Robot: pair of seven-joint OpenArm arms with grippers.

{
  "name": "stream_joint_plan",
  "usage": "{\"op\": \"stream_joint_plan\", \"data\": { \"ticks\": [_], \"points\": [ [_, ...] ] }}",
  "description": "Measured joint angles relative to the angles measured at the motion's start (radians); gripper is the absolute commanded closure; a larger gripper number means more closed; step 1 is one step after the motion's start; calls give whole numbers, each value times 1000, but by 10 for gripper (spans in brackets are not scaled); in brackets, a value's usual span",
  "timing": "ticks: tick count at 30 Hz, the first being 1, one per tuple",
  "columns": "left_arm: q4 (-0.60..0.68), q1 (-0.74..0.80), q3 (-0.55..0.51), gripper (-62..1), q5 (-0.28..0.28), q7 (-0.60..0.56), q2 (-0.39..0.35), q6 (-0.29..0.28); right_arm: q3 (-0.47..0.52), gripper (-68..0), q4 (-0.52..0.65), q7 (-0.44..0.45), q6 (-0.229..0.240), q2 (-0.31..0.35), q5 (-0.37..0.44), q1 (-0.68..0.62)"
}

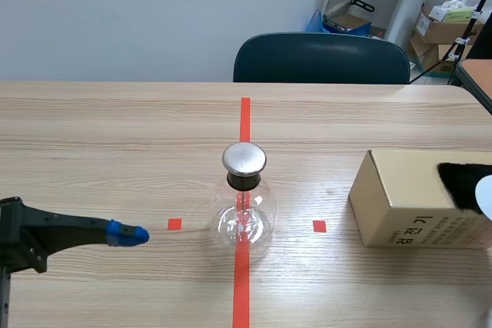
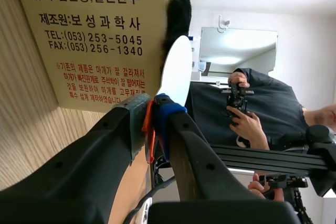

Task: Do the electroscope experiment

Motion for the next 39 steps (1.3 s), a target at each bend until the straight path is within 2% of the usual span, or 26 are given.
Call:
{"op": "stream_joint_plan", "data": {
  "ticks": [3,5,8,10,12,15,17,19,22,24,26,30,31,32,34,37,38,39],
  "points": [
    [0,0,0,-468,32,0,0,0,0,-8,0,8,0,0,-23,0],
    [0,0,0,-468,64,0,0,-1,0,-8,0,51,0,1,-28,0],
    [0,0,0,-468,67,0,0,0,0,-8,0,143,-4,2,-37,0],
    [0,0,0,-468,66,0,0,0,0,-8,0,156,-4,2,-40,0],
    [0,0,0,-467,66,0,0,-1,0,-8,0,100,-4,0,-45,-2],
    [0,0,0,-467,64,1,0,0,-2,-8,0,-86,-4,-3,-41,-3],
    [0,0,0,-467,63,15,0,-1,-2,-8,0,-115,-4,-2,-35,-2],
    [0,0,0,-467,63,26,0,-1,-2,-8,0,-69,-5,1,-48,-3],
    [0,0,0,-467,63,36,0,0,1,-8,0,124,-9,8,-74,-2],
    [0,0,0,-467,63,37,0,-1,0,-8,0,179,-8,7,-78,-3],
    [0,0,0,-467,63,37,0,-1,0,-8,0,114,-8,0,-81,-4],
    [0,0,0,-467,63,58,0,-1,-3,-8,0,-195,-7,-12,-71,-5],
    [0,0,0,-467,63,59,0,-1,-2,-8,0,-228,-7,-11,-69,-5],
    [0,0,0,-467,63,59,0,-1,1,-8,0,-224,-7,-9,-69,-5],
    [0,0,0,-467,63,61,0,-1,1,-8,0,-135,-7,-3,-77,-5],
    [0,0,0,-467,63,108,0,0,2,-8,0,121,-10,9,-90,-3],
    [0,0,0,-467,63,122,0,0,2,-8,0,158,-9,8,-92,-2],
    [0,0,0,-467,63,125,0,1,-1,-8,0,150,-7,5,-92,-3]
  ]
}}
